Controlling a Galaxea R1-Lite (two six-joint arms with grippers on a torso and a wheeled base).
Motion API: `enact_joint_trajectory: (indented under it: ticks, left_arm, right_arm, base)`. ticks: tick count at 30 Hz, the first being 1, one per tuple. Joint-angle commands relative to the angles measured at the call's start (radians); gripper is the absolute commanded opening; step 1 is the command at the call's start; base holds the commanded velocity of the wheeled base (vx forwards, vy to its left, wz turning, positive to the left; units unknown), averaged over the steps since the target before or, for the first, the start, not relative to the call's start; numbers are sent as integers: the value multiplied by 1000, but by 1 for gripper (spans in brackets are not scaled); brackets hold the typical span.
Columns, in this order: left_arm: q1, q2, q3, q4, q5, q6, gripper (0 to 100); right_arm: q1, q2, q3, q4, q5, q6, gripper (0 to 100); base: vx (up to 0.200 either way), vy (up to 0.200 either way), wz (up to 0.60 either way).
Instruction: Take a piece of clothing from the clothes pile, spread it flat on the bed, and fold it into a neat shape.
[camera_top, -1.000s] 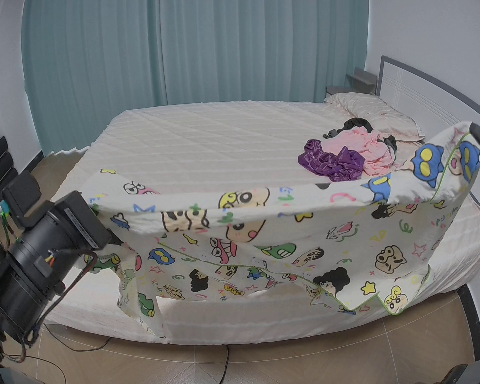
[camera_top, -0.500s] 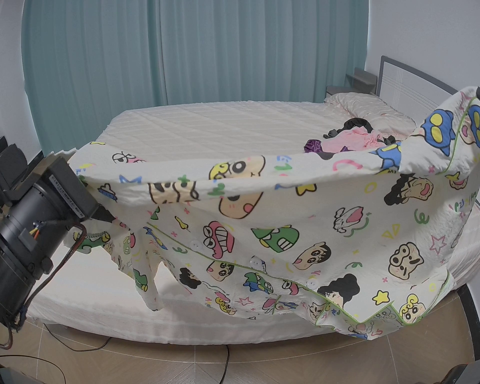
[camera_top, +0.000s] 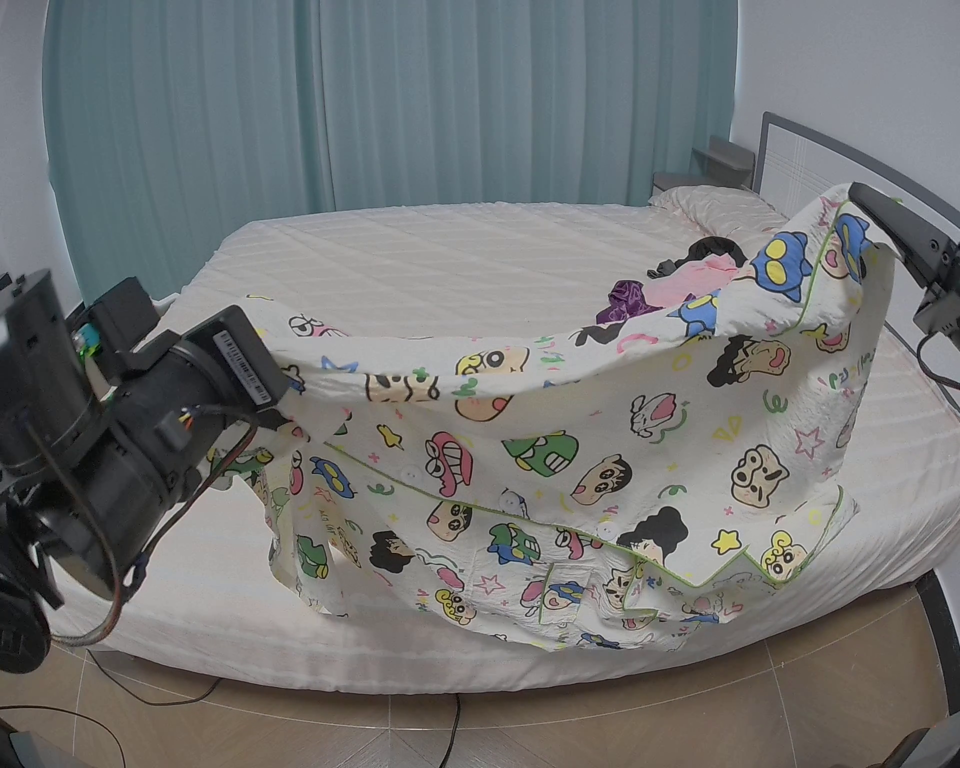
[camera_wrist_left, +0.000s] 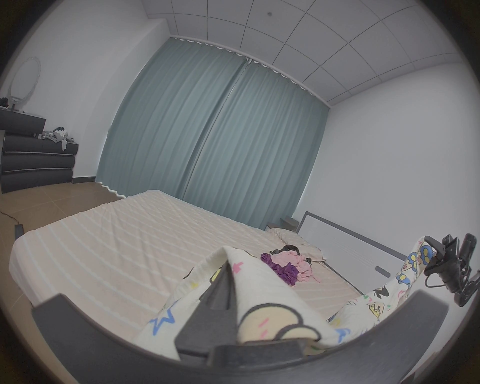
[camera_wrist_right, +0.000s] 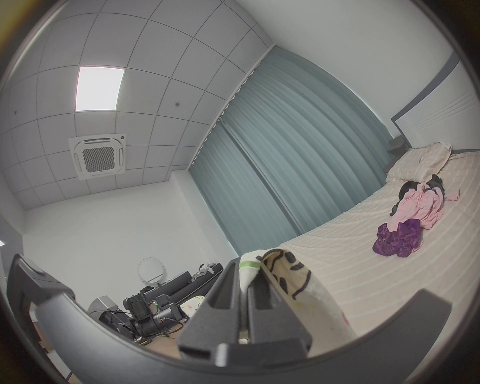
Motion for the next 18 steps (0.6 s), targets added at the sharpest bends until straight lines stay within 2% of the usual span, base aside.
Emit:
enact_joint_trajectory:
  ticks: [1, 9, 18]
  left_arm:
    - [48, 125, -82, -1, -4, -4, 0]
    - [140, 296, -219, 1, -24, -4, 0]
    - [215, 529, -387, 21, -34, -10, 0]
  right_arm:
    - [-51, 116, -61, -18, -3, 0, 0]
    - [-99, 283, -159, -38, -8, -1, 0]
    - [-104, 526, -298, -80, -174, 5, 0]
  base:
    - [200, 0, 0]
    - [200, 0, 0]
    - [200, 0, 0]
